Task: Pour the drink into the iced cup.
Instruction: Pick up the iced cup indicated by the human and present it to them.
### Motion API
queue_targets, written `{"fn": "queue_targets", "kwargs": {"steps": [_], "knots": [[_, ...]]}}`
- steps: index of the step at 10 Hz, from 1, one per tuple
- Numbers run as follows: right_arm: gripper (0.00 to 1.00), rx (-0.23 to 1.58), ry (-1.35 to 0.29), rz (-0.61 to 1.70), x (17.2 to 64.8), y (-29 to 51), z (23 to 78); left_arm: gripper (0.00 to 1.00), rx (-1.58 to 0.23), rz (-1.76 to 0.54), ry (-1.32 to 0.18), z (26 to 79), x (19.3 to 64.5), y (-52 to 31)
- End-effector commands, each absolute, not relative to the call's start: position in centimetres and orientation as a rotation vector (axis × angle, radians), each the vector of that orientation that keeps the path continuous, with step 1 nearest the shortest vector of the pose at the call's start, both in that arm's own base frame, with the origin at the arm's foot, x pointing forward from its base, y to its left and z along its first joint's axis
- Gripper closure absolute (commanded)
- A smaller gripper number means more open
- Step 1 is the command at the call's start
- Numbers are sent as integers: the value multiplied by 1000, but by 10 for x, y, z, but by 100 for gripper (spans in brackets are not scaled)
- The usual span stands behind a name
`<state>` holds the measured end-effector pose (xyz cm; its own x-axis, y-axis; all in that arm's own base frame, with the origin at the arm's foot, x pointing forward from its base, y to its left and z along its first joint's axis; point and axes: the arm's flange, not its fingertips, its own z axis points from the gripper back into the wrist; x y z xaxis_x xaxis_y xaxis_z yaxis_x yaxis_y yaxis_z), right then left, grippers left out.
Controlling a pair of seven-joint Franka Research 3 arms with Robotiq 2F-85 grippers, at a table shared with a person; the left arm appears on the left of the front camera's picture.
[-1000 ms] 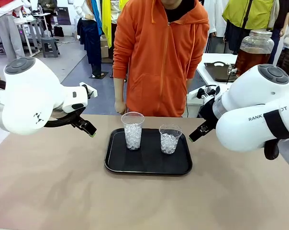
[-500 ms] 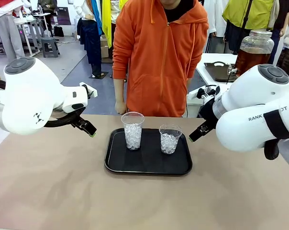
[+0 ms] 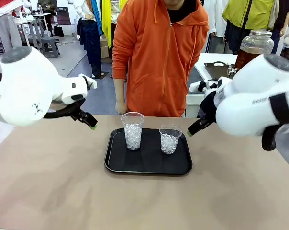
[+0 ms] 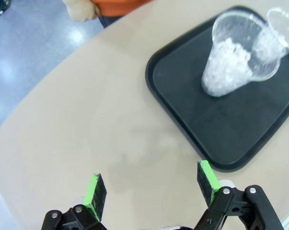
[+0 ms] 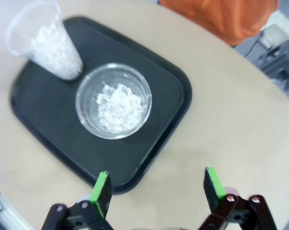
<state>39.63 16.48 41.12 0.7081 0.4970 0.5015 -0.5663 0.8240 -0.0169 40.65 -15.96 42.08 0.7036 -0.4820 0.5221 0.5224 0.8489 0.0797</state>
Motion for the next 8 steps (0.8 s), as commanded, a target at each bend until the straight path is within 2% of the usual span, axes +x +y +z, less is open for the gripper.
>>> {"fn": "queue_targets", "kwargs": {"steps": [1, 3, 4, 6, 8], "knots": [[0, 260, -487, 562, 407, 140, 444, 0, -147, -527, -544, 456, 407, -149], [0, 371, -437, 494, 417, 127, 463, 0, -275, -415, -501, 478, 418, -137], [0, 446, -414, 465, 420, 118, 468, 0, -397, -365, -475, 480, 424, -128], [0, 613, -351, 402, 429, 100, 467, 0, -590, -302, -418, 474, 432, -109], [0, 764, -298, 341, 440, 84, 454, 0, -716, -254, -434, 463, 431, -96]]}}
